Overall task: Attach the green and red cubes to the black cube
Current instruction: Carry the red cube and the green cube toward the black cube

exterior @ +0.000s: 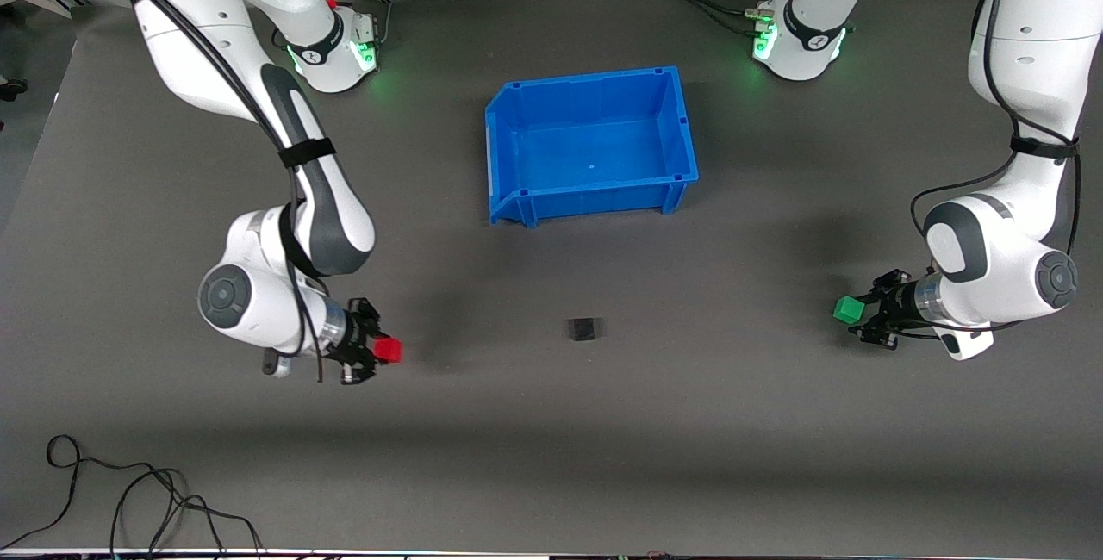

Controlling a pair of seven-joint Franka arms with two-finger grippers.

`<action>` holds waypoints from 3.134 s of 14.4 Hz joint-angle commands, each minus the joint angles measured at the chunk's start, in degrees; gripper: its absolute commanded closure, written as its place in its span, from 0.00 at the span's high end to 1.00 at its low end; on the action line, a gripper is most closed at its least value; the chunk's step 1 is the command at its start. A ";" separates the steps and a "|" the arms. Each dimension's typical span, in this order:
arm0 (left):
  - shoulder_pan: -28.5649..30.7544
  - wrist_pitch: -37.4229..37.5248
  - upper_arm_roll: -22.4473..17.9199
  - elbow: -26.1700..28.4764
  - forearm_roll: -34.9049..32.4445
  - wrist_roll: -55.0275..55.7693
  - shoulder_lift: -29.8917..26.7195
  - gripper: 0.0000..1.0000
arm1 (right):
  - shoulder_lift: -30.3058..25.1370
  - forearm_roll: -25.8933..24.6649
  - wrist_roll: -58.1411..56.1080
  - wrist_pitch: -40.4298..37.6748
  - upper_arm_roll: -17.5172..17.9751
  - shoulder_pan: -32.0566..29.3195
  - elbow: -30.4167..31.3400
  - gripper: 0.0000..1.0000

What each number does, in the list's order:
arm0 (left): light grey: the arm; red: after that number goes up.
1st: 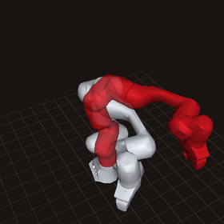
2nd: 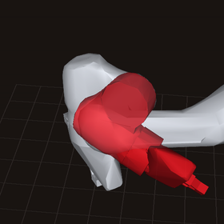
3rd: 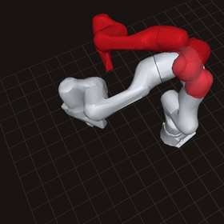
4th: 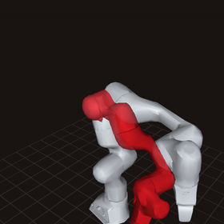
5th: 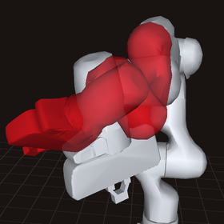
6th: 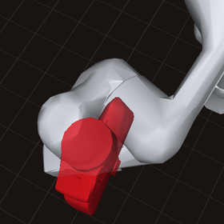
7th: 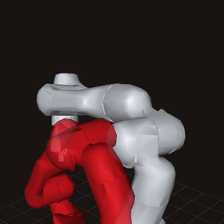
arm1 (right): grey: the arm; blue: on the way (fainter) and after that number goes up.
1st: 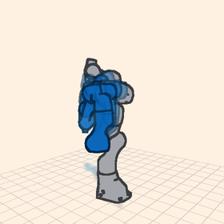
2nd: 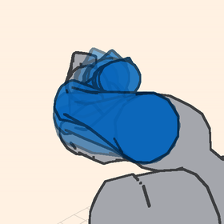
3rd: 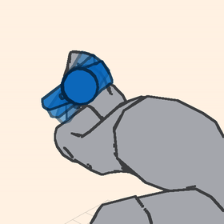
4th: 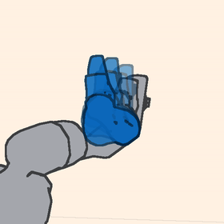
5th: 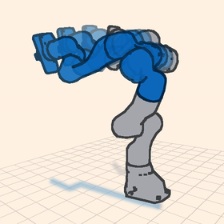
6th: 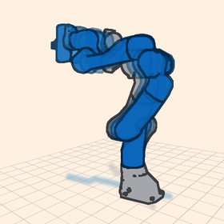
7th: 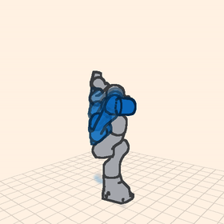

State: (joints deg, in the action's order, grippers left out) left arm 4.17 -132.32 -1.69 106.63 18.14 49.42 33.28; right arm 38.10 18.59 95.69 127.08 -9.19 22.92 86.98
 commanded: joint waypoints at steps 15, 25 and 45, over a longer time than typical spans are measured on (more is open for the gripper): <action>-1.45 8.83 3.79 -11.88 1.19 31.04 -0.49 0.18 | 14.11 0.83 17.69 -1.49 -0.48 14.87 -20.10 0.00; -17.61 0.50 5.12 -12.50 1.46 50.85 1.08 0.17 | 16.92 -1.28 21.99 -1.22 -0.57 18.65 -20.01 0.00; -33.17 -13.31 5.12 -16.90 0.76 69.84 11.19 0.17 | 22.54 -1.72 31.83 3.79 -0.74 20.15 -24.22 0.00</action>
State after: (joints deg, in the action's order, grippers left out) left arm -27.64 -144.90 4.35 90.97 18.97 117.13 43.49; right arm 58.06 18.26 123.86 130.66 -9.25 42.69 66.72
